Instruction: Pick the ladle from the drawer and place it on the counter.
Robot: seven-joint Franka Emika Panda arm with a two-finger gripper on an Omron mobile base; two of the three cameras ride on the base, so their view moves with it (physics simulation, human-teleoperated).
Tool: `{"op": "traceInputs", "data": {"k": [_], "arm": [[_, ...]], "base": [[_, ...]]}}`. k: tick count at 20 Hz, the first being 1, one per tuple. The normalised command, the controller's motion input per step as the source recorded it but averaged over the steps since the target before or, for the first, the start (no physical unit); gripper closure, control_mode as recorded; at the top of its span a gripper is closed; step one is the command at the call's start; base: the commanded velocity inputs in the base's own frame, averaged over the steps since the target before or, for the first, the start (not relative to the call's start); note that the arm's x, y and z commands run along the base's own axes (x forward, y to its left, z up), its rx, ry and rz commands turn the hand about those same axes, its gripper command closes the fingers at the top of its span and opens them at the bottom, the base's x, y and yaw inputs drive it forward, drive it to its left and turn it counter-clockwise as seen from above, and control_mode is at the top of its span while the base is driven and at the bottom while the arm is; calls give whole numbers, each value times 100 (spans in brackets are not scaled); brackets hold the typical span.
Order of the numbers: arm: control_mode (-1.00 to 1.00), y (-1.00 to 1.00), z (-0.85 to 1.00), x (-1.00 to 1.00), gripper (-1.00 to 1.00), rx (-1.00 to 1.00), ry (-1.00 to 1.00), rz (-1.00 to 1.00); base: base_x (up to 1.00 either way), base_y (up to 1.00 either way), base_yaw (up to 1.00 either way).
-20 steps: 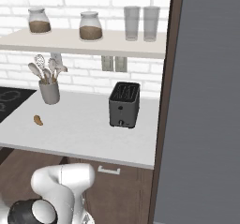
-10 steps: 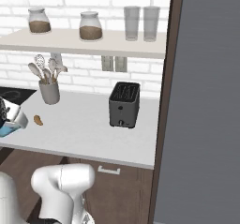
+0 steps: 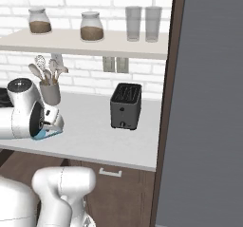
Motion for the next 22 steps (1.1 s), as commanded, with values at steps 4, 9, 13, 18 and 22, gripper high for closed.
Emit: {"op": "traceInputs", "data": {"k": [4,9,13,18,22], "arm": [[-100,-38,-16,72,100,0,0,0],[-100,-3,-33,72,100,-3,0,0],[-100,0,-51,71,100,-8,0,0],[-100,0,-39,70,100,-7,0,0],[-100,0,-21,69,100,-1,1,0]], "base": [[0,0,0],[0,0,0],[0,0,0],[0,0,0],[0,0,0]]}}
